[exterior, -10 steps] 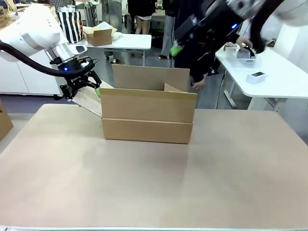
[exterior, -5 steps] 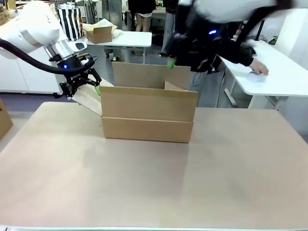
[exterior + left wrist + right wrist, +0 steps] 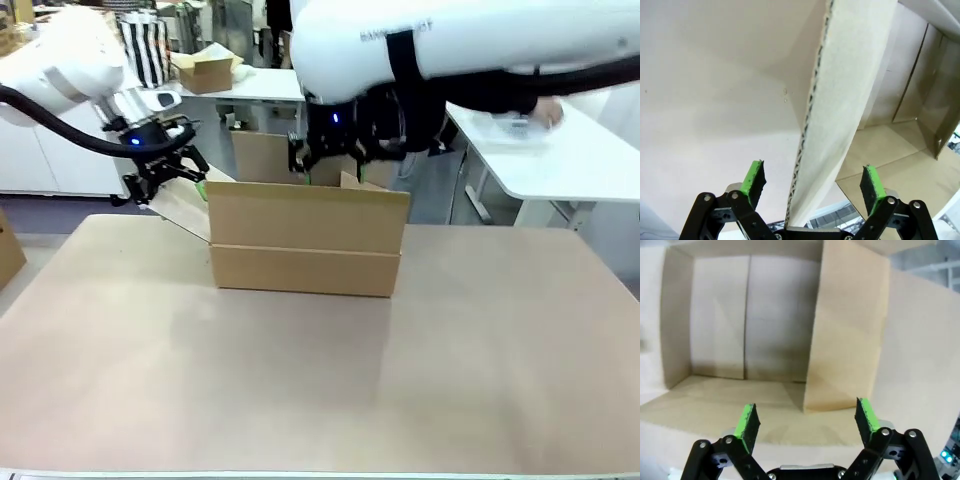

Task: Pack the gift set into the box.
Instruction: Place both hands on the side flaps of the Package Box and spread them outward.

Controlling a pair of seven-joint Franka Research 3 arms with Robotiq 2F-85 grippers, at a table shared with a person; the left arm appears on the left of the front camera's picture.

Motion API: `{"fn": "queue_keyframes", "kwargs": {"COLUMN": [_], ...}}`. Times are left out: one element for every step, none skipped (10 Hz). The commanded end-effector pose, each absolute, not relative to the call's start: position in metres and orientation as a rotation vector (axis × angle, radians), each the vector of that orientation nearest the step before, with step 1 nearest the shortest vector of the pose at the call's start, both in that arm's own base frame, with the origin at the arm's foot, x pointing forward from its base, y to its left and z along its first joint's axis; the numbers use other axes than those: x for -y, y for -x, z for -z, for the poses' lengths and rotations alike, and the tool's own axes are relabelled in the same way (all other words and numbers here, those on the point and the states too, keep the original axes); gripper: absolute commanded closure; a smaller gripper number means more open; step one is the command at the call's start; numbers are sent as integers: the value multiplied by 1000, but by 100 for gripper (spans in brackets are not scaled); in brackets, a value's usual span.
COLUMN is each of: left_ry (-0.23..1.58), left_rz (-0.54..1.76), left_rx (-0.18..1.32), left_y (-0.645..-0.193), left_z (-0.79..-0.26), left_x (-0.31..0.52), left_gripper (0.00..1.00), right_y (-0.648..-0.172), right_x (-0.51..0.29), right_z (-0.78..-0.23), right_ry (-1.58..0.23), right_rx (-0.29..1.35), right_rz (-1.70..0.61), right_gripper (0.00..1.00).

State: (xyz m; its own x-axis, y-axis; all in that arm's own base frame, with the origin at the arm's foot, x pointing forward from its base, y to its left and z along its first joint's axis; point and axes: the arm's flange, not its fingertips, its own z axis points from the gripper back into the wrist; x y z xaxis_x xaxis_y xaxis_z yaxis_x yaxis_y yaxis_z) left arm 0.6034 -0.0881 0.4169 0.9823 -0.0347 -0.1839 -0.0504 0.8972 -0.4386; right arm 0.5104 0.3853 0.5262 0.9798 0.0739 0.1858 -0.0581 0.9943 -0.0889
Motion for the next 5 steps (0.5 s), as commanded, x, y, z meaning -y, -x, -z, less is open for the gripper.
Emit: {"fn": "queue_keyframes", "kwargs": {"left_ry": [439,439,439,439,439], "left_rz": [-25,-25,-25,-25,-25], "left_rx": [-185,-185,-185,-185,-185], "left_y": [-603,-603,-603,-603,-603], "left_z": [-418,-418,-418,-418,-418], "left_x": [87,87,87,87,87], "left_gripper": [0,0,0,0,0], "right_y": [-511,-525,-534,-542,-547], "right_x": [-397,-413,-414,-412,-411], "right_z": [-504,-480,-467,-459,-451], "right_ry": [109,205,167,167,185], "right_rx": [161,109,114,106,92], "right_rz": [-82,-117,-94,-76,-61], "right_gripper": [0,0,0,0,0]}}
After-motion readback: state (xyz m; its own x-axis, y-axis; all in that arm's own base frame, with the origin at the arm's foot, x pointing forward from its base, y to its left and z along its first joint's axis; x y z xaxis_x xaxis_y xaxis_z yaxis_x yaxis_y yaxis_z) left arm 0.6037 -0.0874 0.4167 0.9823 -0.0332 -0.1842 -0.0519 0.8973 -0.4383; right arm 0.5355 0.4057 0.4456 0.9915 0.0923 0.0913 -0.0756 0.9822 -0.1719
